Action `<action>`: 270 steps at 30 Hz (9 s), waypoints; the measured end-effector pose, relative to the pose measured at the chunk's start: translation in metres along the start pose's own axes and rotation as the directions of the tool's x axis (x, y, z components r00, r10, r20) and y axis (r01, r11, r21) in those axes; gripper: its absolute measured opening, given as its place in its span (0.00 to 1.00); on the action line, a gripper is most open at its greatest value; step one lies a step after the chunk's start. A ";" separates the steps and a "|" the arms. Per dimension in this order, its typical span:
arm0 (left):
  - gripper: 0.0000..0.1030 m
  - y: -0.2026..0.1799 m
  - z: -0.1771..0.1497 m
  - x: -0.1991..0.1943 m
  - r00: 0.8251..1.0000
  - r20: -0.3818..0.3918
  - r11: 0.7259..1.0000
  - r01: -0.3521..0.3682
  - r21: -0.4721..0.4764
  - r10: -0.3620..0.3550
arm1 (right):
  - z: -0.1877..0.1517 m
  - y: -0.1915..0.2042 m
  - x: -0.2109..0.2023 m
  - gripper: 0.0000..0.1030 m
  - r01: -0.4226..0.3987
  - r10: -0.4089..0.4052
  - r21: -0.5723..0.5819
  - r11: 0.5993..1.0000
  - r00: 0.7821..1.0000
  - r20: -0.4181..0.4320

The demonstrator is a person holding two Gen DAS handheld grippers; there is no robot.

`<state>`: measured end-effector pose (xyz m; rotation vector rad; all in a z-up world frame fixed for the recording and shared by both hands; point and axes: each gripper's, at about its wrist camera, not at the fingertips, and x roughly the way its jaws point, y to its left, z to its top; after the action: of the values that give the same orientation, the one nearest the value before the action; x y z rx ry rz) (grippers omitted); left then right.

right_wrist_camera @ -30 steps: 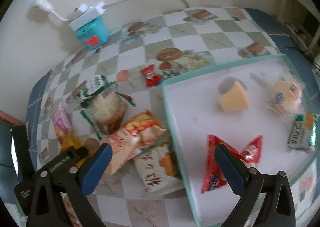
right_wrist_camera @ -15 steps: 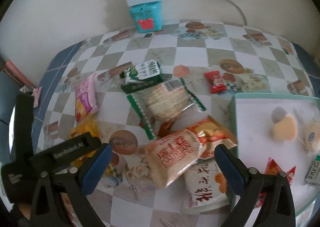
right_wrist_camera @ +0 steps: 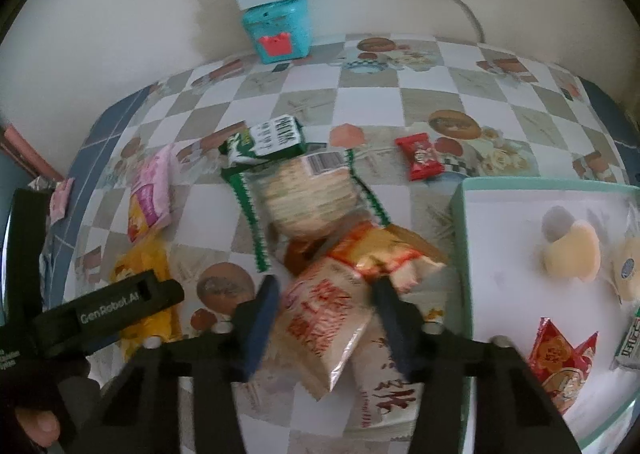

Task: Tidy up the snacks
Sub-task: 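Close the left tool on the yellow bread bag while the right tool grasps the Dalyuan roll, then lift and carry the yellow bag with the left tool while the right tool carries the roll over the tray, then open both tools to drop the yellow bag and roll into the tray, then move the left tool to the pink Swiss roll bag while the right tool reaches the white printed bag, then close the left tool on the pink bag while the right tool grasps the white printed bag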

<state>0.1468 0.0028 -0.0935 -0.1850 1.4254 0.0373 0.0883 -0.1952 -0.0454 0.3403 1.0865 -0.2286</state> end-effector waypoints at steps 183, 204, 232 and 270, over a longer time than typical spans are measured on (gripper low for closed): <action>0.89 0.057 0.016 -0.106 0.957 0.282 0.997 -0.067 -0.029 0.072 | -0.009 0.042 -0.075 1.00 0.082 -0.083 0.033 0.996 0.996 0.030; 0.89 0.081 0.021 -0.092 0.966 0.249 0.997 -0.074 0.034 0.063 | -0.030 0.065 -0.029 1.00 0.118 -0.119 -0.024 0.993 0.988 -0.094; 0.89 0.058 0.019 -0.089 0.972 0.235 0.990 -0.063 0.124 0.032 | -0.022 -0.021 -0.034 1.00 0.093 -0.069 0.221 0.971 0.991 -0.113; 0.89 0.046 0.018 -0.082 0.975 0.221 0.984 -0.067 0.165 0.030 | -0.028 0.000 0.015 0.68 0.050 -0.028 0.096 0.994 0.976 -0.218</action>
<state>0.1459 0.0580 -0.0150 -0.0028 1.2073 -0.0243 0.0715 -0.1846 -0.0707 0.4419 1.3000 -0.2871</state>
